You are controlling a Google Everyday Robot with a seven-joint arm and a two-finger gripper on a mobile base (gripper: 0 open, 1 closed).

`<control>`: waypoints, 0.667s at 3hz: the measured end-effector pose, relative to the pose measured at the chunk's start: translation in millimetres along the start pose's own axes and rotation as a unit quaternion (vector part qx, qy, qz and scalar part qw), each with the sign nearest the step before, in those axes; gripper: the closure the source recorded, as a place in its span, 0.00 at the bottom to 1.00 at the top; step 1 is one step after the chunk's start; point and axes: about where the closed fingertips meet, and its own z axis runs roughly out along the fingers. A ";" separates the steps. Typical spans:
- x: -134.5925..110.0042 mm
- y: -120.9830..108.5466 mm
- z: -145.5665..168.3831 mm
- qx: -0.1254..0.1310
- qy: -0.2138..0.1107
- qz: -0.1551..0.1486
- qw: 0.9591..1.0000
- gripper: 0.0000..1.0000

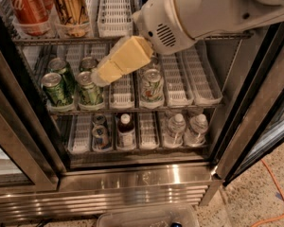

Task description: Pick orange can from middle shelf of fridge

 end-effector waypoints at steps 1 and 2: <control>-0.3 0.2 0.0 0.000 0.000 0.000 1.000 0.00; -6.8 1.3 11.1 0.006 -0.015 0.000 1.000 0.00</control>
Offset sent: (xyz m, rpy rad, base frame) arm 0.0154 0.0274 -0.0084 0.0700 -0.0337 -0.0173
